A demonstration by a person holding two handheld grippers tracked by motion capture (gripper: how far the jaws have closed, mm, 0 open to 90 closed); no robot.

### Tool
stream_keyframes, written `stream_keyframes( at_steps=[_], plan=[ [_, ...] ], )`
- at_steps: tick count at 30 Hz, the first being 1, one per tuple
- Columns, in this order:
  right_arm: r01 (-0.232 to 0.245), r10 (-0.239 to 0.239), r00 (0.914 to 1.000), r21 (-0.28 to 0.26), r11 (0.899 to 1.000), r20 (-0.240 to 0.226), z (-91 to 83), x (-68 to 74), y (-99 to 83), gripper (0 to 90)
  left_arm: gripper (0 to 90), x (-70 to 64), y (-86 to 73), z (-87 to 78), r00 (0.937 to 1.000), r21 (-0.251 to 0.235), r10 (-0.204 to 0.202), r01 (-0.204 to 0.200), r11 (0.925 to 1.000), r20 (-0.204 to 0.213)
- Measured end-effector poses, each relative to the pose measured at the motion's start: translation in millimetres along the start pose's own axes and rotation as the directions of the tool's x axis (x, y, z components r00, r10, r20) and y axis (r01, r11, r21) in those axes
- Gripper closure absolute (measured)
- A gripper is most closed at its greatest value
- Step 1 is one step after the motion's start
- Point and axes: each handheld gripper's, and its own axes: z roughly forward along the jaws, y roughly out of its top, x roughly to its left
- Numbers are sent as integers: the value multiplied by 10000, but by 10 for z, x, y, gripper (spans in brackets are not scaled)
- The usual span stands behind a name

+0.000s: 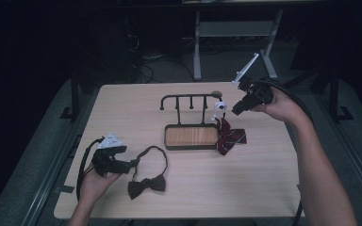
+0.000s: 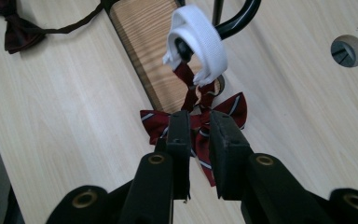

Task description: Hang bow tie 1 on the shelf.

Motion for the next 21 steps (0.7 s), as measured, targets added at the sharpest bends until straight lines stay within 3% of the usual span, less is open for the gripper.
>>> stream_keyframes(
  at_steps=[6,10,21],
  plan=[
    [103,-104,9998,-66,9999,-175,8,44,-79,718,221,-7,0,4,10000,30,22,-22,10000,-2],
    [84,-90,9996,-221,9997,-286,15,65,-121,698,221,-22,-4,13,9998,-24,-191,191,9998,48],
    [209,-228,9987,-409,9989,-452,98,146,-307,630,221,-18,0,20,10000,6,-32,32,10000,51]
  ],
)
